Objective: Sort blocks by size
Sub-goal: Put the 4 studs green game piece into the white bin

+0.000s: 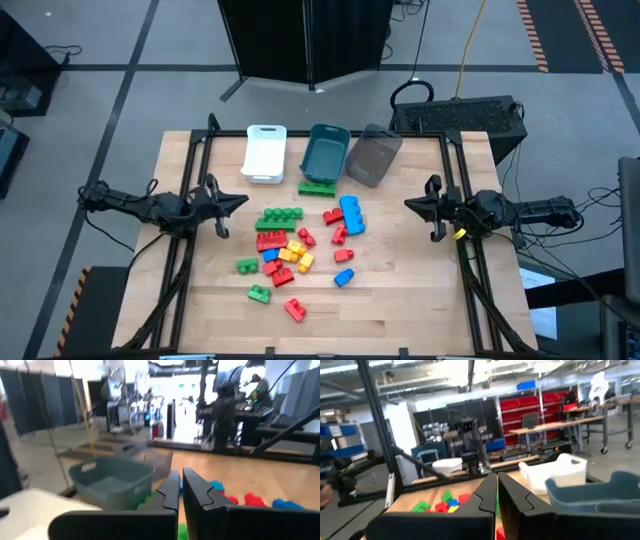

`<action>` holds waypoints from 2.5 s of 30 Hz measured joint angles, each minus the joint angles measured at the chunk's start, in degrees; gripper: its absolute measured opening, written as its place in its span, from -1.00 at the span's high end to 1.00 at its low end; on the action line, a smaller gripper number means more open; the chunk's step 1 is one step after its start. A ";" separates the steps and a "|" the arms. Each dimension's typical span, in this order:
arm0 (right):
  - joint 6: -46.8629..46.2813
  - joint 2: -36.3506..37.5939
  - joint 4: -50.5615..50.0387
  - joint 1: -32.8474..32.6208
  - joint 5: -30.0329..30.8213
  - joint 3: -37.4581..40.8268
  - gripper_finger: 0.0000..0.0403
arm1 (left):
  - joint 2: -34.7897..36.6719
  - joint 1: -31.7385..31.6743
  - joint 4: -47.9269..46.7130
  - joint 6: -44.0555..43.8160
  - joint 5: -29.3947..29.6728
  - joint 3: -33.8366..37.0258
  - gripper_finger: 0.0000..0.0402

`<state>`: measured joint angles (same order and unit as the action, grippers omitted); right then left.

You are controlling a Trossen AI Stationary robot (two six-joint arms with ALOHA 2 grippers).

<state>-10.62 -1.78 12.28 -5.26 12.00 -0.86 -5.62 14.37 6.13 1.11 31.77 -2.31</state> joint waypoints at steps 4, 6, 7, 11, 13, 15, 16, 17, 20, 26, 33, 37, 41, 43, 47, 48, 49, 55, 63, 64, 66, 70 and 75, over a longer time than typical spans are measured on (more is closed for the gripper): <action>0.86 -0.16 0.80 0.01 1.37 0.00 0.99 | -4.14 -1.62 -1.14 -5.62 0.00 0.00 0.81; 0.84 -0.44 0.81 0.02 1.60 0.00 0.99 | -6.60 -2.72 -0.79 -6.92 0.00 0.00 0.69; 0.84 -0.84 0.89 0.01 1.58 0.00 0.99 | -7.78 -3.32 -0.60 -7.74 0.00 0.00 0.63; 0.02 -3.07 0.84 0.00 1.54 0.00 0.99 | -13.08 -6.28 -0.62 -10.98 -1.26 -1.18 0.43; -0.78 -4.79 0.92 0.00 1.52 0.01 0.99 | -16.02 -7.75 -0.45 -11.56 -3.28 -2.19 0.37; -1.60 -6.70 1.66 0.00 1.53 0.00 0.99 | -19.16 -9.14 -0.47 -12.53 -5.09 -3.02 0.35; -2.03 -7.88 2.43 0.00 1.57 0.00 0.99 | -20.79 -9.79 -0.54 -12.70 -6.13 -3.42 0.35; -2.15 -9.15 3.36 0.00 1.59 0.01 0.99 | -22.46 -10.35 -0.55 -12.75 -7.03 -3.81 0.34; -2.21 -13.22 7.17 0.00 1.60 0.00 0.99 | -27.88 -11.90 -0.57 -12.80 -9.01 -5.35 0.34; -1.55 -22.38 17.03 0.02 1.77 0.00 0.99 | -38.92 -14.32 -0.62 -11.18 -13.63 -9.40 0.34; -1.79 -31.77 25.45 0.02 2.90 0.00 0.99 | -50.26 -16.78 -0.62 -6.26 -17.45 -14.95 0.34; -4.30 -36.31 28.19 0.04 3.92 -0.15 0.95 | -56.51 -18.30 -0.63 -3.17 -21.19 -18.25 0.34; -5.35 -40.57 28.23 0.02 6.43 -2.08 0.78 | -60.79 -18.89 -0.61 0.66 -22.07 -20.78 0.34; -5.26 -42.78 28.20 0.02 6.52 -3.60 0.66 | -61.85 -18.91 -0.62 1.53 -22.14 -21.61 0.34; -2.99 -47.07 28.05 0.04 9.32 -7.34 0.42 | -62.41 -18.86 -0.59 2.30 -22.13 -22.45 0.34; -1.77 -48.10 27.86 0.08 10.04 -8.34 0.38 | -62.41 -18.86 -0.55 2.29 -22.12 -22.49 0.34; -0.71 -49.20 27.66 0.09 10.91 -9.50 0.33 | -62.41 -18.86 -0.65 2.27 -22.12 -22.51 0.34; 3.68 -56.28 27.60 1.26 12.23 -17.50 0.22 | -62.41 -18.06 -4.96 0.74 -22.86 -22.51 0.34; -0.19 -66.76 24.32 1.14 11.88 -22.14 0.24 | -62.41 -17.92 -9.89 -3.76 -24.15 -22.51 0.34; -0.85 -67.96 24.37 0.98 11.92 -22.14 0.25 | -62.41 -17.95 -11.07 -3.79 -24.15 -22.51 0.34; -1.61 -69.98 24.51 0.96 11.88 -22.14 0.25 | -62.47 -18.02 -12.98 -3.82 -24.12 -22.51 0.31; -2.22 -72.85 27.44 1.03 11.90 -22.14 0.25 | -63.71 -18.25 -12.89 -3.80 -22.54 -22.51 0.14; -2.08 -73.48 29.17 1.02 11.67 -22.14 0.25 | -67.10 -18.56 -10.46 -3.70 -18.74 -22.51 -0.18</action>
<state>-12.70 -75.26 41.45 -4.24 23.67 -23.00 -72.72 -4.19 -4.32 -2.58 13.02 -24.82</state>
